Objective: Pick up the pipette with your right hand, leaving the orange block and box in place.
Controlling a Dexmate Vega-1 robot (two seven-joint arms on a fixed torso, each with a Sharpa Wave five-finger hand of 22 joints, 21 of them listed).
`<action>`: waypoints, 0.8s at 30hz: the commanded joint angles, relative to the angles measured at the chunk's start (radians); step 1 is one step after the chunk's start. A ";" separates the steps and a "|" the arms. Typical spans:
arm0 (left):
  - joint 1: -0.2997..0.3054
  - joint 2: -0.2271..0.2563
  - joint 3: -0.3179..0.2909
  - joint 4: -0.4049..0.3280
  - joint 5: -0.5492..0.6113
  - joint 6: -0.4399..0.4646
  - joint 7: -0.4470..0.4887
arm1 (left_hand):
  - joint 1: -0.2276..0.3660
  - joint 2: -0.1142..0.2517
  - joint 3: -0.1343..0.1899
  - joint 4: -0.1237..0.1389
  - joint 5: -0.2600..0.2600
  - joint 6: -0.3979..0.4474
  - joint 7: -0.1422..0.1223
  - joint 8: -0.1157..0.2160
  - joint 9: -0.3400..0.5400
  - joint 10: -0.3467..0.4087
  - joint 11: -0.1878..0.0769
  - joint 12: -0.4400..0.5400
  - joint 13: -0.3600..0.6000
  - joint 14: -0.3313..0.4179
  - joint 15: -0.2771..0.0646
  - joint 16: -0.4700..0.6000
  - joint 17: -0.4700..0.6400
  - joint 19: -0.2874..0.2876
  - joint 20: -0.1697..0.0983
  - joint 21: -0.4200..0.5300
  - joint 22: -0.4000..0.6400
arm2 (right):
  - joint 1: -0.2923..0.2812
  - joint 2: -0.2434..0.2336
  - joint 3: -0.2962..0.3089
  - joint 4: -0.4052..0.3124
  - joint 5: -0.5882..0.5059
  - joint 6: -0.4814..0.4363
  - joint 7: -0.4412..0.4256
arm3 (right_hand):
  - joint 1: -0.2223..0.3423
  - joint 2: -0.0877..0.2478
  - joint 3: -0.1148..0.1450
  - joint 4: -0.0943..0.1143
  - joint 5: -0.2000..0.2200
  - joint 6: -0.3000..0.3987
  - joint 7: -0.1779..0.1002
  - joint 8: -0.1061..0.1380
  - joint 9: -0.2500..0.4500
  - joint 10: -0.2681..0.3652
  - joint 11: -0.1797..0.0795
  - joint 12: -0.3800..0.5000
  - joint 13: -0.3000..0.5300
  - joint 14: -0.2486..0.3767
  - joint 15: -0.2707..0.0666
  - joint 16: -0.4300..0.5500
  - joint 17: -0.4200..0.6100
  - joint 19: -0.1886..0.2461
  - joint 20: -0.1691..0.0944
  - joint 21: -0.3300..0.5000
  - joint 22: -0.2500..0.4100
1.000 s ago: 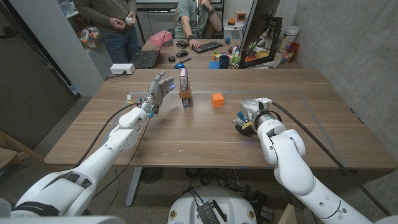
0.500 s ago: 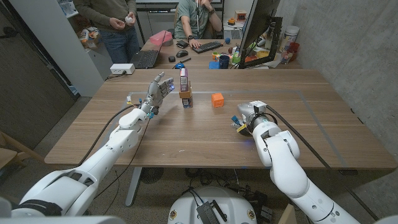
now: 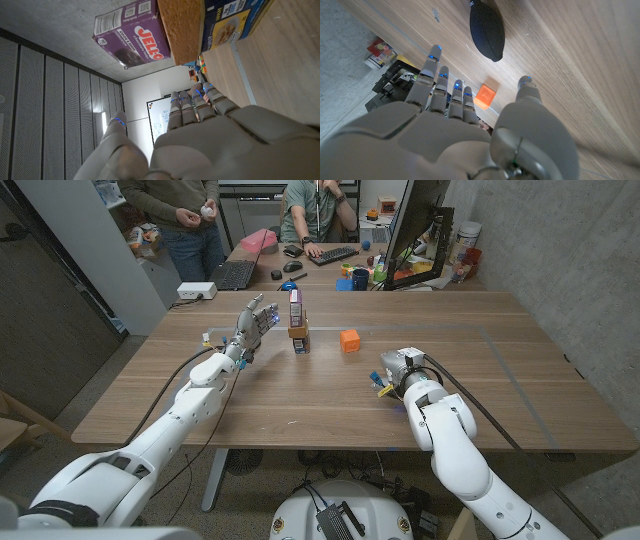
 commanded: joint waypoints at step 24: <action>0.084 0.076 -0.012 -0.187 0.020 0.058 0.087 | 0.005 0.007 -0.008 0.000 0.004 0.005 -0.002 0.005 0.005 0.001 -0.002 0.006 0.005 0.000 -0.001 0.005 0.005 -0.001 0.016 -0.002 0.003 | -0.006 -0.051 0.002 0.063 0.087 -0.032 -0.075 | 0.009 -0.002 0.004 0.003 -0.001 -0.010 -0.002 0.006 0.005 -0.010 0.001 0.000 0.002 -0.001 -0.002 0.004 0.005 -0.001 0.000 -0.008 0.004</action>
